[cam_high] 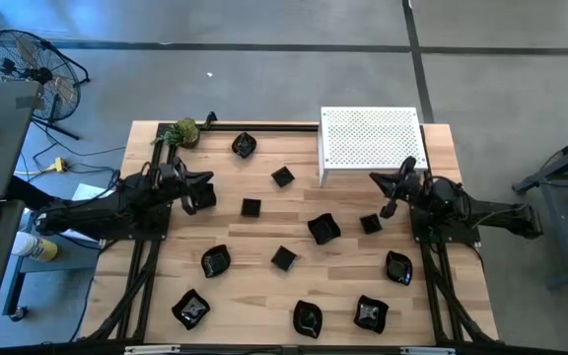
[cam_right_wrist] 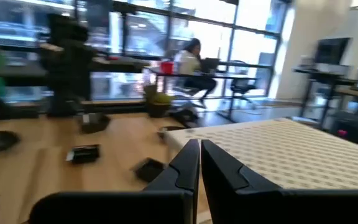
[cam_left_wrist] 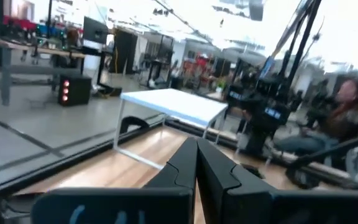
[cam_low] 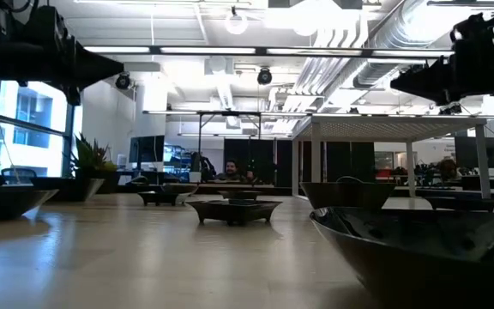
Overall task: Pick & Place Mini shaped plates
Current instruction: Put the square plate on the shelf
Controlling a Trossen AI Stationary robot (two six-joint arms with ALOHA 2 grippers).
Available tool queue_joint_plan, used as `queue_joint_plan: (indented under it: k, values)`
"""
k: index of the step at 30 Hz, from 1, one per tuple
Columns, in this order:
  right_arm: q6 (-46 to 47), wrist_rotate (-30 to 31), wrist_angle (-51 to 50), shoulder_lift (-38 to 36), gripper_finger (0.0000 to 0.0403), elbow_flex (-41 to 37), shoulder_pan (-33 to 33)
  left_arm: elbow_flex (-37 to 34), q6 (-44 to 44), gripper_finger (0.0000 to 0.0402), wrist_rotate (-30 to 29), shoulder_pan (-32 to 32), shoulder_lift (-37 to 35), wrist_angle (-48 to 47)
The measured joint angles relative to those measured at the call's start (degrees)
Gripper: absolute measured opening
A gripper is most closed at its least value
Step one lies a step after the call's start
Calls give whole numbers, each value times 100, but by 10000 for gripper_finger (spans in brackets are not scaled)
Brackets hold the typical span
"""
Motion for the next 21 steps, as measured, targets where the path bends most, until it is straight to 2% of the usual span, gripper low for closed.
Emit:
queue_joint_plan:
  k: [3, 11, 17, 21]
  values:
    - [45, 85, 232, -1, 12, 0, 0, 53, 60, 0, -12, 0, 101, 67]
    - [79, -567, 577, 0, 12, -1, 0, 63, -349, 0, -24, -2, 645, 117]
    - [946, -578, 1297, -1, 12, -1, 0, 74, -1529, 0, -500, -1, 1242, 540]
    - [1584, -442, 1776, 1, 12, -2, 0, 74, -1956, 0, -828, -2, 1645, 1186]
